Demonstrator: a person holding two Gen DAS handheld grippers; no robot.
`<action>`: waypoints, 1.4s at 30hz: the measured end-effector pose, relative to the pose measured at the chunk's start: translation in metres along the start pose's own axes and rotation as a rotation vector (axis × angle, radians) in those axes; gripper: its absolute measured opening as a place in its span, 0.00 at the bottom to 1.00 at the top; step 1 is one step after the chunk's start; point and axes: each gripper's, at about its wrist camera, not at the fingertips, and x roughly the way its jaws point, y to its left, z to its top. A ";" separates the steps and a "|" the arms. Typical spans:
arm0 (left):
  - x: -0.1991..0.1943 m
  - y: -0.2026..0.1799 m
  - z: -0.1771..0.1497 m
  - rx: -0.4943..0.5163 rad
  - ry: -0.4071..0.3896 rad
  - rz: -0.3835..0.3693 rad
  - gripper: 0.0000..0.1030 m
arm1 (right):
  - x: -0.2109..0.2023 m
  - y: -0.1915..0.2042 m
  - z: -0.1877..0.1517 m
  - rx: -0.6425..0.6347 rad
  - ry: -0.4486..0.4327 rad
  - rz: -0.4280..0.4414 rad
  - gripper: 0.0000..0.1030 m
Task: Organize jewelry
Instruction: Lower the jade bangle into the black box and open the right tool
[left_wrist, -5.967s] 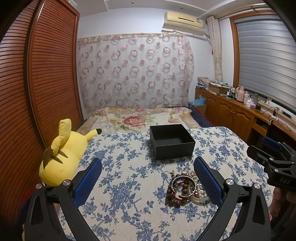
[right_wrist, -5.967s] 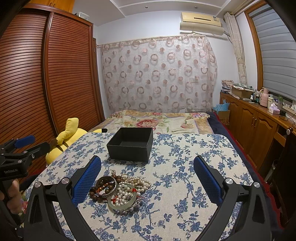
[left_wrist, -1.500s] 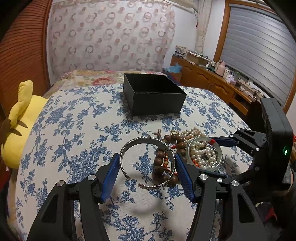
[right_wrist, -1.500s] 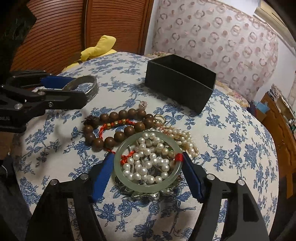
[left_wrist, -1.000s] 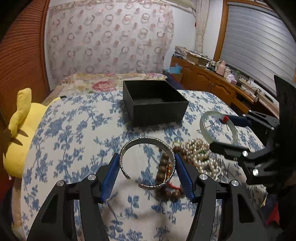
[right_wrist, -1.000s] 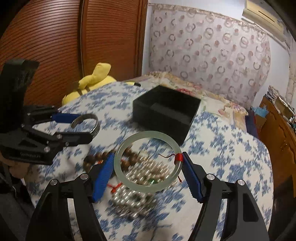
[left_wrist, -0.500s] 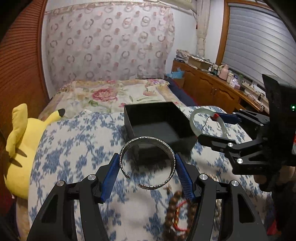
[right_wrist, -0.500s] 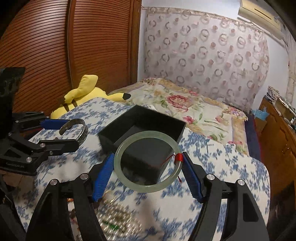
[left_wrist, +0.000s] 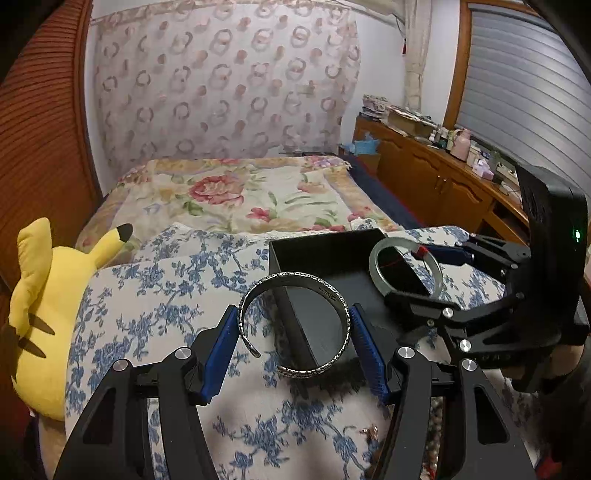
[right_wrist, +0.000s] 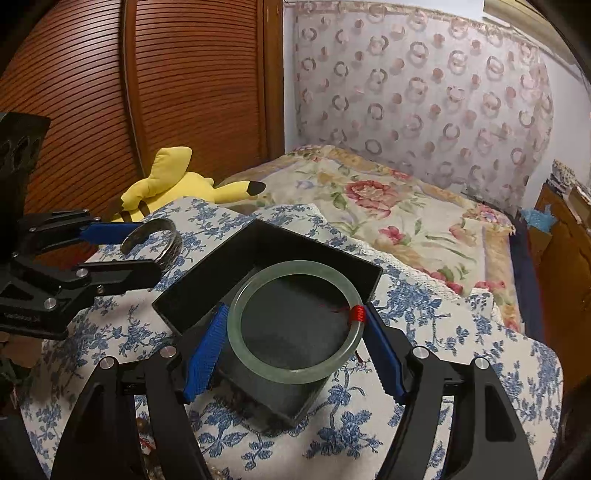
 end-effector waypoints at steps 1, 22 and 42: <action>0.002 0.001 0.001 -0.001 0.000 0.001 0.56 | 0.001 0.000 0.000 -0.001 0.003 0.005 0.73; 0.034 -0.025 0.015 0.048 0.036 -0.010 0.56 | -0.020 -0.038 0.000 0.086 -0.072 -0.060 0.77; -0.008 -0.028 -0.010 0.045 -0.003 -0.005 0.56 | -0.061 -0.024 -0.005 0.066 -0.106 -0.107 0.77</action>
